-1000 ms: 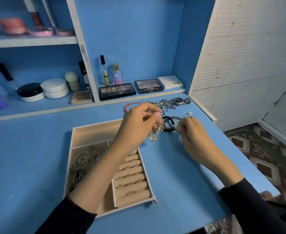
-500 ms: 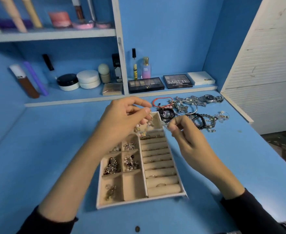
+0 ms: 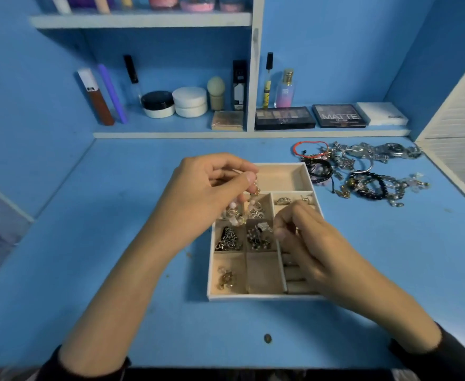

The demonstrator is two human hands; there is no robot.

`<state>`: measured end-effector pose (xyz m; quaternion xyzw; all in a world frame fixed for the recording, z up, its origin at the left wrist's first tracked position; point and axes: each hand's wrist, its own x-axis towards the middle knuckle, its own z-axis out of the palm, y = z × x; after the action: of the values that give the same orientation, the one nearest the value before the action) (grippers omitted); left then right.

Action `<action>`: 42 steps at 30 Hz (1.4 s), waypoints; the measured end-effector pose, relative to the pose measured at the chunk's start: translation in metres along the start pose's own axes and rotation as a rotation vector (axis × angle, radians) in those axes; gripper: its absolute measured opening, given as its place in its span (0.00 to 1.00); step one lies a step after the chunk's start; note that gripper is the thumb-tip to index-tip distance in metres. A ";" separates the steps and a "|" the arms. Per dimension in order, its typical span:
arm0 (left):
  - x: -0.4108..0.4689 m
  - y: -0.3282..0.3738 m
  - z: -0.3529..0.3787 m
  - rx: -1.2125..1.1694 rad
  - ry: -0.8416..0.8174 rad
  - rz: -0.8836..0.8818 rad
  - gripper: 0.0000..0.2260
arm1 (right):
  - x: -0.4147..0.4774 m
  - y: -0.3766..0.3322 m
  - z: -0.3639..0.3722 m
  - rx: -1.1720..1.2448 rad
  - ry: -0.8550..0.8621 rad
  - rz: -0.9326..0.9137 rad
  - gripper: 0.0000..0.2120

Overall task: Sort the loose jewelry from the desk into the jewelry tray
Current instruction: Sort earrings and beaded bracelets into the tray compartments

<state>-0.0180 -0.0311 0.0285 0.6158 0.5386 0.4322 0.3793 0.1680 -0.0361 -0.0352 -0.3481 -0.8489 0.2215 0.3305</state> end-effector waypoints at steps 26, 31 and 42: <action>-0.002 -0.013 -0.002 -0.150 0.203 0.002 0.04 | 0.018 -0.013 -0.002 0.099 -0.087 0.030 0.07; -0.001 -0.015 -0.002 -0.166 0.211 0.002 0.04 | 0.011 -0.028 0.009 -0.067 -0.203 -0.120 0.05; 0.000 -0.013 -0.001 -0.153 0.185 0.007 0.04 | 0.005 -0.025 0.026 -0.315 -0.244 -0.228 0.08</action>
<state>-0.0233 -0.0298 0.0165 0.5443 0.5346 0.5285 0.3723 0.1359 -0.0523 -0.0359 -0.2678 -0.9405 0.0878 0.1900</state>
